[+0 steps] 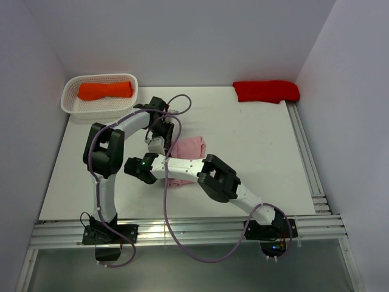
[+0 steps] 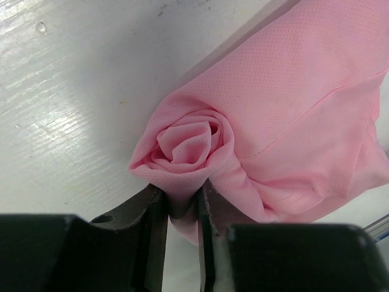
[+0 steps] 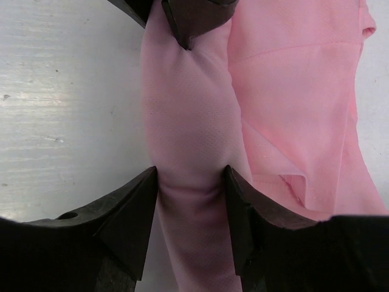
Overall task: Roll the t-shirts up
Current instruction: Roll the tshirt
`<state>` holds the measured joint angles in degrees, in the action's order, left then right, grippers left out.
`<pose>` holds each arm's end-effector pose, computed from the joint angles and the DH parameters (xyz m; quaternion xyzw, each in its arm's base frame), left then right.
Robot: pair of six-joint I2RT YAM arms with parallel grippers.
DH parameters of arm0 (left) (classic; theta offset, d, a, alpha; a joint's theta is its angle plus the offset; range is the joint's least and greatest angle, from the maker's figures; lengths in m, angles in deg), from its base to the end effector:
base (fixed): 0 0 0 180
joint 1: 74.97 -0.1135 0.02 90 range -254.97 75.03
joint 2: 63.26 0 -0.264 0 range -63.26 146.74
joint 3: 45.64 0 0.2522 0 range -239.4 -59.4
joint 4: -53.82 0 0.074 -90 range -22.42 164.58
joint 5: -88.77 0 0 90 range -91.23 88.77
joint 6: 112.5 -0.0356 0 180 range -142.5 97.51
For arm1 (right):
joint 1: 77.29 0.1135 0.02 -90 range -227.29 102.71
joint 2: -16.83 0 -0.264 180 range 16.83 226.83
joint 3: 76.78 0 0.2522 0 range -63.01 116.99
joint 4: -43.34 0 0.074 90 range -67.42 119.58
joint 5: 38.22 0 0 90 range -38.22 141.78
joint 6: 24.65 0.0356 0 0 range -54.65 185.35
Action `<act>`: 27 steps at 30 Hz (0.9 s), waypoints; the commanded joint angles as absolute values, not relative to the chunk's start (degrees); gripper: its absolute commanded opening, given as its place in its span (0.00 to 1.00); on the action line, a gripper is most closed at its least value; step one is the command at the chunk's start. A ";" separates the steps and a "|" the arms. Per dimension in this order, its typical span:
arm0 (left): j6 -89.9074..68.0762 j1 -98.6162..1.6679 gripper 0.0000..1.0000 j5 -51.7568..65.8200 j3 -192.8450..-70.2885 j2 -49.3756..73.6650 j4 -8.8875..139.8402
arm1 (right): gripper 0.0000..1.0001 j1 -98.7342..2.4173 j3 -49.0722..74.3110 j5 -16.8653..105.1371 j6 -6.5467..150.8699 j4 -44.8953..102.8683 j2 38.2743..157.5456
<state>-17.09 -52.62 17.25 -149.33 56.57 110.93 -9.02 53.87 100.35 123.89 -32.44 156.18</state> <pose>0.3884 -0.1719 0.1692 0.1670 0.9624 -0.1887 0.1015 0.2021 0.4351 0.1502 -0.0575 0.9089 -0.1447 0.3870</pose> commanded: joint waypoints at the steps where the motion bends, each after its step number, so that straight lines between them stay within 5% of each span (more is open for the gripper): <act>1: -18.89 -52.38 0.27 11.69 -149.40 59.52 109.42 | 0.54 -9.17 50.63 97.92 126.43 -33.88 155.79; 6: -20.38 -52.30 0.50 14.50 -150.19 58.47 109.77 | 0.51 -9.17 43.96 94.68 126.26 -27.14 152.45; 10: -21.88 -53.43 0.63 18.88 -154.56 57.15 112.74 | 0.38 -10.13 30.03 89.58 124.24 -12.55 142.73; 17: -26.45 -57.92 0.70 31.37 -159.42 53.81 117.06 | 0.36 -16.10 6.79 70.87 122.91 25.21 127.49; 27: -30.41 -62.75 0.71 41.57 -144.42 47.75 111.37 | 0.35 -23.40 -9.92 52.04 136.25 58.56 125.20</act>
<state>-27.82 -62.77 35.89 -149.15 50.80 114.41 -22.68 -6.37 60.99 129.57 44.15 124.64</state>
